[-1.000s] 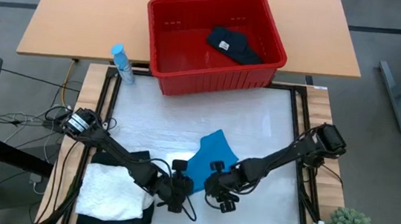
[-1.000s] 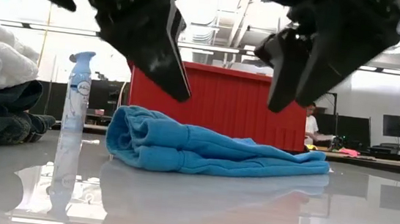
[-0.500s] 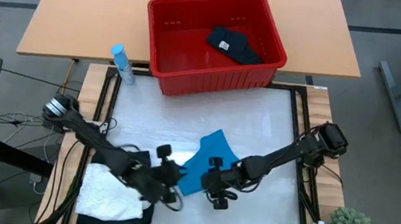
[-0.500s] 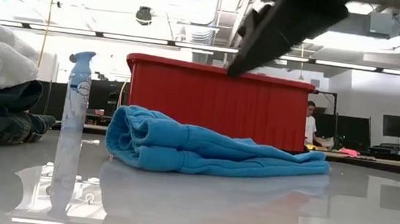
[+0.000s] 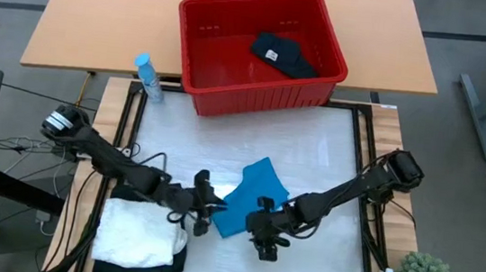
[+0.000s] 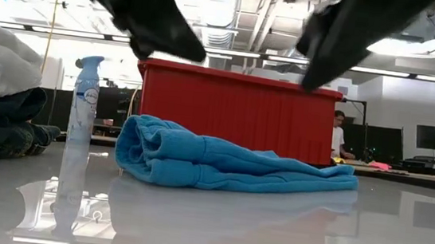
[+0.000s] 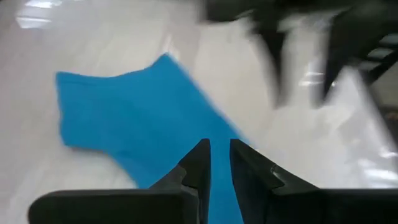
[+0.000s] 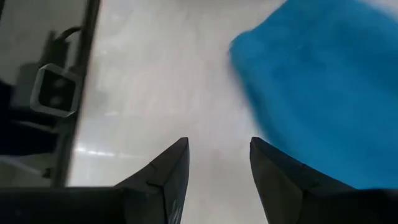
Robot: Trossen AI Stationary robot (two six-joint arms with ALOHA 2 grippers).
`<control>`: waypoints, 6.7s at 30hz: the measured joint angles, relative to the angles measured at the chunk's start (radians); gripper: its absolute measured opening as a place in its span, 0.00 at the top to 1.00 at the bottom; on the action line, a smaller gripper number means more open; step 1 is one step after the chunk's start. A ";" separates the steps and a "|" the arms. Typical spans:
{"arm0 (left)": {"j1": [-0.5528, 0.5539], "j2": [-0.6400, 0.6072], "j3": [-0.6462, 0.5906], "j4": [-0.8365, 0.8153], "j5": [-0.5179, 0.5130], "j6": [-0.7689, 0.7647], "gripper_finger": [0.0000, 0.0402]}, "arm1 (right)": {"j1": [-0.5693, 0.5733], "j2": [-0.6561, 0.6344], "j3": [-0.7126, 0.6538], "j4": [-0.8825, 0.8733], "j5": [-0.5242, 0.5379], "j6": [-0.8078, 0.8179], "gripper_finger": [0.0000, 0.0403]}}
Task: Fold Laundry from Bin
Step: Fold the blue shorts from the red bin
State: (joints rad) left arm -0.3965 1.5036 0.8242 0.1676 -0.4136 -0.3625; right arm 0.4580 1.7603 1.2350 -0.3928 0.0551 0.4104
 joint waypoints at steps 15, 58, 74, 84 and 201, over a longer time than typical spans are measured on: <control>0.298 0.185 0.000 0.071 0.412 0.348 0.98 | 0.198 -0.006 0.000 -0.165 0.037 0.201 0.52; 0.374 0.301 0.014 0.012 0.487 0.510 1.00 | 0.010 0.258 0.150 -0.036 0.336 -0.440 0.31; 0.374 0.301 0.014 0.016 0.485 0.493 1.00 | -0.003 0.292 0.123 0.064 0.332 -0.511 0.31; 0.374 0.301 0.010 0.031 0.481 0.481 1.00 | 0.007 0.344 0.137 0.087 0.359 -0.474 0.33; 0.378 0.174 0.018 0.012 0.450 0.421 1.00 | -0.131 0.137 0.263 -0.418 0.151 0.764 0.95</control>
State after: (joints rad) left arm -0.0182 1.6772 0.8421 0.1794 0.0362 0.0585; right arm 0.3268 1.8969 1.4979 -0.8112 0.2065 1.1746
